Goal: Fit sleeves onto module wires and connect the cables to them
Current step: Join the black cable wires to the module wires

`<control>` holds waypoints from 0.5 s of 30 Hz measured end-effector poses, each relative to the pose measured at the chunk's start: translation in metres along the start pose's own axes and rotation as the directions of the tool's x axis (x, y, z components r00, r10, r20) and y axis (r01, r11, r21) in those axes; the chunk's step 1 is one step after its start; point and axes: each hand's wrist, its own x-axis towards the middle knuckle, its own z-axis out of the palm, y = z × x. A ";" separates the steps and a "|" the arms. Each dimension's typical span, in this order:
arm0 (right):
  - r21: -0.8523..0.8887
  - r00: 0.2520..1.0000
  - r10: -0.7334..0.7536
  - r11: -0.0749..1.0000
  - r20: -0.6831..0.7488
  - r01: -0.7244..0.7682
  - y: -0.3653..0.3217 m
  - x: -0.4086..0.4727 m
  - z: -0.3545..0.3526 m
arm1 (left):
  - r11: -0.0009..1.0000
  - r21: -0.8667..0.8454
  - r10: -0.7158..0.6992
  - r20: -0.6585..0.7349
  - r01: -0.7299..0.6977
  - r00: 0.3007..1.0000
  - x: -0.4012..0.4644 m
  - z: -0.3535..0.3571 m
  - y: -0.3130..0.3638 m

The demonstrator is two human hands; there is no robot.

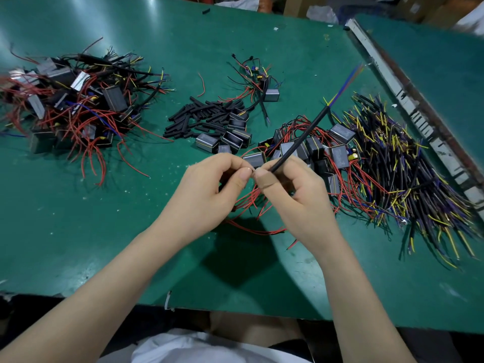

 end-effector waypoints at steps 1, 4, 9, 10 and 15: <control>-0.017 1.000 -0.016 1.000 0.004 0.016 0.001 0.000 -0.001 | 0.999 -0.023 -0.030 0.023 0.031 0.999 -0.001 -0.001 0.000; -0.056 0.998 -0.056 0.997 0.016 0.057 0.003 0.000 -0.002 | 0.985 -0.119 -0.116 0.064 0.123 0.991 -0.002 -0.002 0.002; -0.078 0.995 -0.101 0.992 -0.006 0.100 0.005 0.001 -0.001 | 0.938 -0.282 -0.181 0.092 0.200 0.979 -0.001 -0.003 0.002; -0.072 0.996 -0.094 0.993 -0.008 0.093 0.005 0.000 -0.001 | 0.940 -0.281 -0.171 0.099 0.192 0.980 -0.001 -0.003 0.002; -0.060 0.998 -0.060 0.996 -0.030 0.058 0.004 -0.002 0.002 | 0.948 -0.267 -0.140 0.138 0.173 0.980 -0.001 -0.006 0.001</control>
